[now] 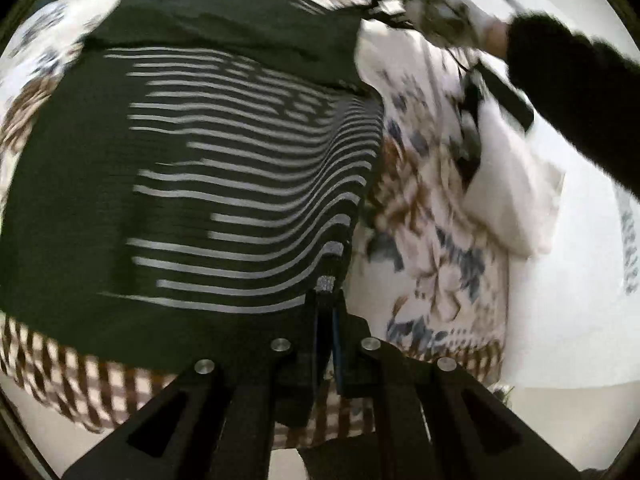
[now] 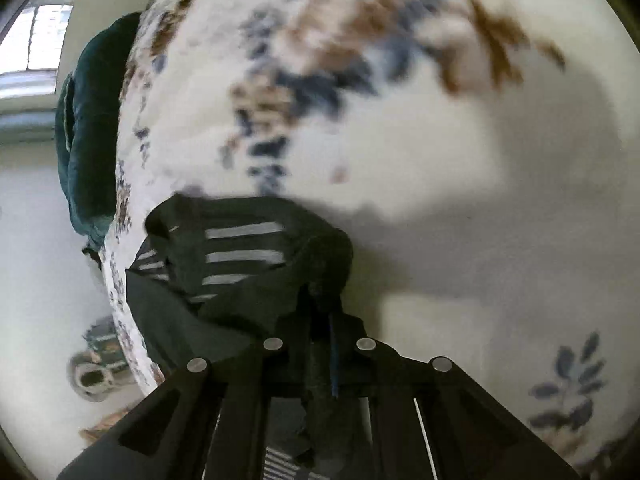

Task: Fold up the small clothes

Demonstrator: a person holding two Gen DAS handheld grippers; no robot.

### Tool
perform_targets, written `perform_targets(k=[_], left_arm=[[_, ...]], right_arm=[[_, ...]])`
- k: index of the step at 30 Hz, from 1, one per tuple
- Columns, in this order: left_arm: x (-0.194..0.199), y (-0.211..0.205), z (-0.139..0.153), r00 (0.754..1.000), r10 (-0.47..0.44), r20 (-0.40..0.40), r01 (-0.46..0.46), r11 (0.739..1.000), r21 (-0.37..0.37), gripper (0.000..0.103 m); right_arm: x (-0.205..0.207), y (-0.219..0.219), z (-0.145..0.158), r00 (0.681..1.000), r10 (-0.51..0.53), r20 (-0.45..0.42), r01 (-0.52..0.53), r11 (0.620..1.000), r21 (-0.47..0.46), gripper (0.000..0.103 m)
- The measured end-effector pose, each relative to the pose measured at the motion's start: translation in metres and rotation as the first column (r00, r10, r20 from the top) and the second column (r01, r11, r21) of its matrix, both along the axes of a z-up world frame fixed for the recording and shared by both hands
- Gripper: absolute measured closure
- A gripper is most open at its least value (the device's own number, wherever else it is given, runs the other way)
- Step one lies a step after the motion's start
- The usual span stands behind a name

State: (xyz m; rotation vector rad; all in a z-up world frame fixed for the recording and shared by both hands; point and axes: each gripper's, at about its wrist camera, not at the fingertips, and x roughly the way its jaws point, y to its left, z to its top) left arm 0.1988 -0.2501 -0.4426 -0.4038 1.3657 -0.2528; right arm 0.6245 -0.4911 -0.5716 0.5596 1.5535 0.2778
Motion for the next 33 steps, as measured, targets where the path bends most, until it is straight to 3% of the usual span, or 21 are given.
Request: perform_targets(k=[4,7,12,15,20,23,26,27,28,29,30,31,32,33], left_arm=[[-0.008,0.064,0.017,0.992,0.128,0.020,-0.127,0.990,-0.056,0.100],[-0.017,0.115,0.018,0.973,0.230,0.012,-0.227,0.968,-0.107,0.100],[-0.042,0.210,0.004,0.910,0.413,-0.032,-0.412,0.895,-0.172,0.100],[-0.054,0.259,-0.012,0.876,0.479,-0.053,-0.480,0.859,-0.180,0.100],[-0.062,0.314,-0.050,0.838,0.536,-0.102,-0.546,0.815,-0.195,0.100],[-0.061,0.334,-0.076,0.833,0.536,-0.135,-0.553,0.805,-0.214,0.099],[-0.059,0.350,-0.096,0.832,0.528,-0.170,-0.555,0.801,-0.226,0.089],[-0.058,0.355,-0.099,0.835,0.520,-0.182,-0.549,0.807,-0.216,0.074],[-0.059,0.359,-0.097,0.837,0.517,-0.181,-0.547,0.805,-0.231,0.060],[-0.061,0.364,-0.095,0.839,0.516,-0.171,-0.544,0.799,-0.257,0.053],[-0.062,0.368,-0.093,0.841,0.516,-0.163,-0.541,0.799,-0.262,0.043],[-0.062,0.372,-0.090,0.845,0.512,-0.154,-0.535,0.805,-0.257,0.041],[-0.060,0.374,-0.089,0.854,0.498,-0.153,-0.521,0.812,-0.263,0.041],[-0.057,0.376,-0.089,0.861,0.484,-0.155,-0.509,0.819,-0.264,0.041]], right_arm=[[0.003,0.052,0.062,0.992,0.121,0.042,-0.117,0.989,-0.087,0.098],[0.006,0.111,0.103,0.977,0.204,0.068,-0.193,0.970,-0.145,0.098],[0.019,0.236,0.141,0.947,0.307,0.096,-0.280,0.933,-0.226,0.098],[0.030,0.320,0.135,0.935,0.341,0.100,-0.309,0.918,-0.248,0.098],[0.035,0.434,0.093,0.912,0.404,0.070,-0.358,0.868,-0.344,0.098],[0.033,0.475,0.066,0.908,0.416,0.049,-0.363,0.841,-0.401,0.098],[0.034,0.491,0.044,0.918,0.395,0.030,-0.344,0.832,-0.436,0.098],[0.034,0.493,0.037,0.922,0.386,0.023,-0.338,0.833,-0.438,0.097],[0.034,0.491,0.034,0.929,0.369,0.015,-0.331,0.850,-0.411,0.094],[0.033,0.488,0.032,0.937,0.349,0.006,-0.323,0.873,-0.366,0.091],[0.030,0.485,0.033,0.939,0.344,0.000,-0.326,0.891,-0.314,0.076],[0.025,0.482,0.034,0.939,0.344,0.000,-0.330,0.900,-0.283,0.065],[0.019,0.478,0.039,0.941,0.338,0.008,-0.324,0.907,-0.270,0.046],[0.008,0.471,0.048,0.943,0.332,0.023,-0.317,0.915,-0.250,0.043]])
